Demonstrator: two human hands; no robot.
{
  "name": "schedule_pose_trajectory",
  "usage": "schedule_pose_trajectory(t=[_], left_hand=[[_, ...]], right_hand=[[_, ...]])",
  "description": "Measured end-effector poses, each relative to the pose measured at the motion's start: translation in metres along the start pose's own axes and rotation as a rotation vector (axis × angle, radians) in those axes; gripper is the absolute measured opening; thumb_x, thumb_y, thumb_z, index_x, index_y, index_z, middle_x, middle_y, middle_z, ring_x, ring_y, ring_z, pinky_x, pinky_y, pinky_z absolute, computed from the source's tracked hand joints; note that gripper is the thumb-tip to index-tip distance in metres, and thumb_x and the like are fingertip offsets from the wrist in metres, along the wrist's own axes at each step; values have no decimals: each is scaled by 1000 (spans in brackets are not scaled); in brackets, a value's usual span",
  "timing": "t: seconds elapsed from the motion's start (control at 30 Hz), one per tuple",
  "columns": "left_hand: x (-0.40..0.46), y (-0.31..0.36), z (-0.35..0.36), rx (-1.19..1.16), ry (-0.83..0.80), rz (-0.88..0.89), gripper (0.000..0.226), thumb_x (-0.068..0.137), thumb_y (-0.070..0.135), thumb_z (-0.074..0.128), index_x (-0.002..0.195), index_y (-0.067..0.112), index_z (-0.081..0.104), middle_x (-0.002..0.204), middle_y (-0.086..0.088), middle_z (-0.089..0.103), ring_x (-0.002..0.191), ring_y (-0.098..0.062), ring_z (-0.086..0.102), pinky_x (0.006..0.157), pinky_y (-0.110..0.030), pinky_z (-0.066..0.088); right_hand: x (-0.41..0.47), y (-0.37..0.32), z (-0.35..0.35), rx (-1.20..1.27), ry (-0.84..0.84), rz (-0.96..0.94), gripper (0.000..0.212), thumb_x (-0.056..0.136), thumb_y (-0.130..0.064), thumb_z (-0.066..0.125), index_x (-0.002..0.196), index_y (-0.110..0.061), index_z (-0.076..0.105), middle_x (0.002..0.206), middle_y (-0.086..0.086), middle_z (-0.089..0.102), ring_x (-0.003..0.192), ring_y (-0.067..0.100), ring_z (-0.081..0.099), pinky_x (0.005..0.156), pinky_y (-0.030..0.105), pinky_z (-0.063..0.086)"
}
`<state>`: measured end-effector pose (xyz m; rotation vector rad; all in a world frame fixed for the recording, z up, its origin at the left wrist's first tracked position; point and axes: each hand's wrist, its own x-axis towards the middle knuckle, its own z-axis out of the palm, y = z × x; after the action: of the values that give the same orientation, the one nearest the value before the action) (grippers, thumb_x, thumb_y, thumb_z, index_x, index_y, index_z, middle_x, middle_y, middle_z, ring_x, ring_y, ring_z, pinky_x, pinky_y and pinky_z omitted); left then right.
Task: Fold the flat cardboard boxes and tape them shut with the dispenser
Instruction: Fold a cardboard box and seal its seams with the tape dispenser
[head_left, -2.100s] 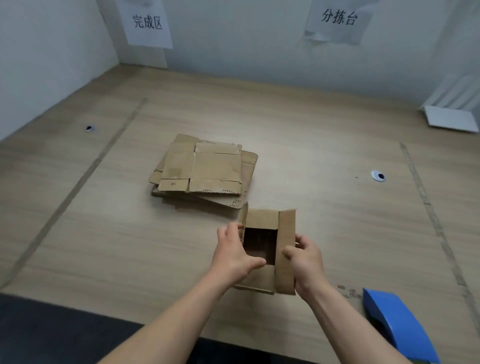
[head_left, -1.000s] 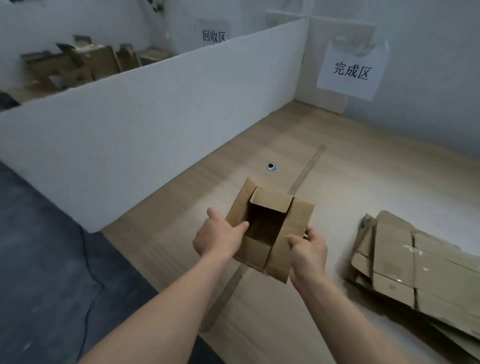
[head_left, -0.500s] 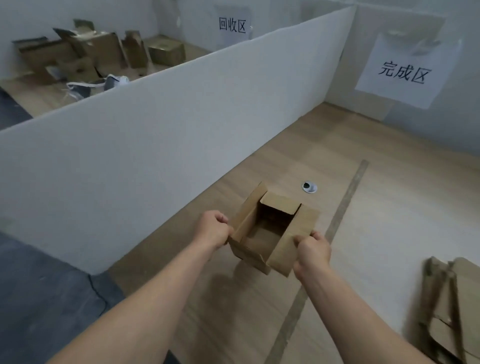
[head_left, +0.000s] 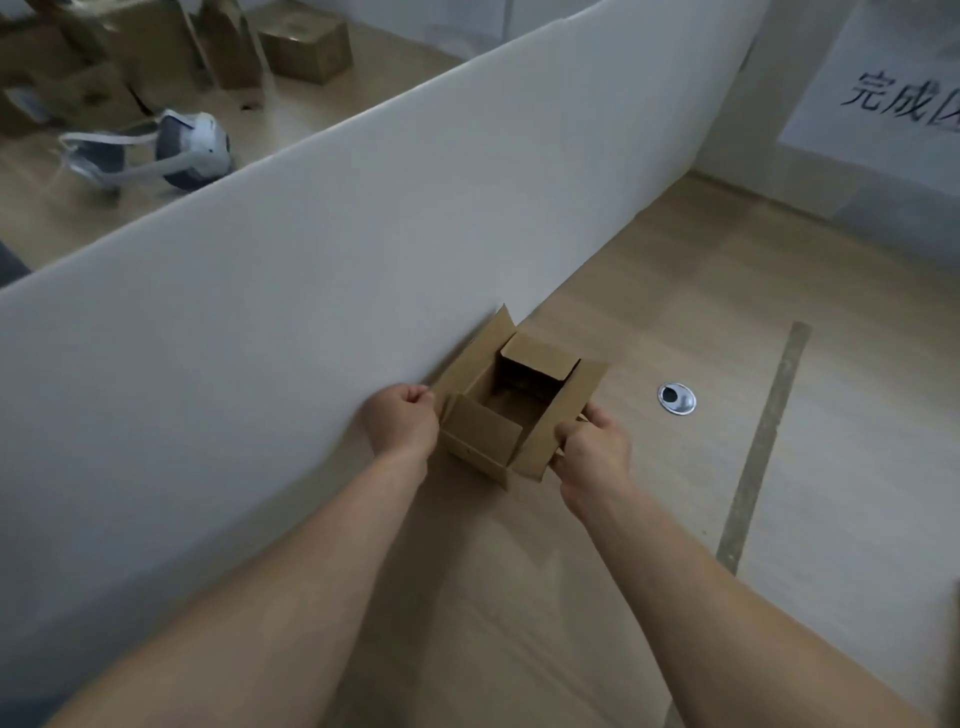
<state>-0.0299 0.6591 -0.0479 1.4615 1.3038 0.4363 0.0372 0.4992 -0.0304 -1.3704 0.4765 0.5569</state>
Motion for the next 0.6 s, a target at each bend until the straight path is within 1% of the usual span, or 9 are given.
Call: schedule_pose_trajectory(t=[0.1,0.17,0.23,0.3,0.33,0.37,0.43,0.5,0.6], left_hand=[[5,0,12,-23,32,0,24,87,12,64,65,21,65,78,-9,71,83,-31,72,82,-46,60],[5,0,19,-63,39,-15,16,88,12,61,78,18,71,89,-13,74,87,-31,71,84,-49,59],[5,0,24,-90,46,-25,15,89,13,61,94,14,75,95,-13,74,90,-31,71,86,-50,59],[2,3,26,-80,50,-14,21,91,15,60,107,11,74,101,-11,74,94,-30,70,89,-49,58],[-2,5,25,-64,52,3,24,92,16,60,112,10,73,104,-11,73,97,-29,70,91,-46,57],[-6,7,25,-48,54,24,25,94,16,60,115,9,72,107,-10,73,99,-27,69,92,-42,56],[-15,9,24,-26,55,48,27,95,15,60,119,6,70,112,-8,71,104,-23,67,89,-30,52],[-25,10,23,11,56,72,29,96,16,59,121,4,68,114,-9,70,106,-23,65,86,-26,47],[-40,10,21,93,73,130,33,96,19,57,121,-1,65,119,-16,67,111,-31,62,95,-36,47]], right_hand=[[13,1,3,-6,-6,-28,58,88,19,41,124,-18,68,76,-3,74,69,21,63,68,35,48],[18,3,3,-12,-9,-53,56,88,18,41,115,-20,72,73,-2,73,71,24,58,71,37,43],[21,4,1,-20,-21,-62,51,88,18,41,102,-19,73,77,4,67,73,24,52,67,37,40],[20,4,-2,-44,-39,-60,48,90,14,44,118,-15,70,88,7,65,70,22,54,66,35,45],[19,4,-4,-43,-50,-48,51,92,12,47,131,-16,64,99,7,68,75,21,60,71,37,52],[18,3,-8,-29,-61,-36,56,94,9,50,144,-16,53,114,9,70,87,23,66,80,41,57],[14,0,-19,-6,-50,-11,64,96,6,54,155,-10,35,139,14,60,116,27,64,97,46,54],[6,-7,-32,2,-22,-2,63,97,6,52,155,-5,33,145,19,53,129,32,57,102,47,49],[-6,-14,-54,24,-11,-3,58,99,4,50,154,-4,36,141,23,55,135,35,51,104,48,47]])
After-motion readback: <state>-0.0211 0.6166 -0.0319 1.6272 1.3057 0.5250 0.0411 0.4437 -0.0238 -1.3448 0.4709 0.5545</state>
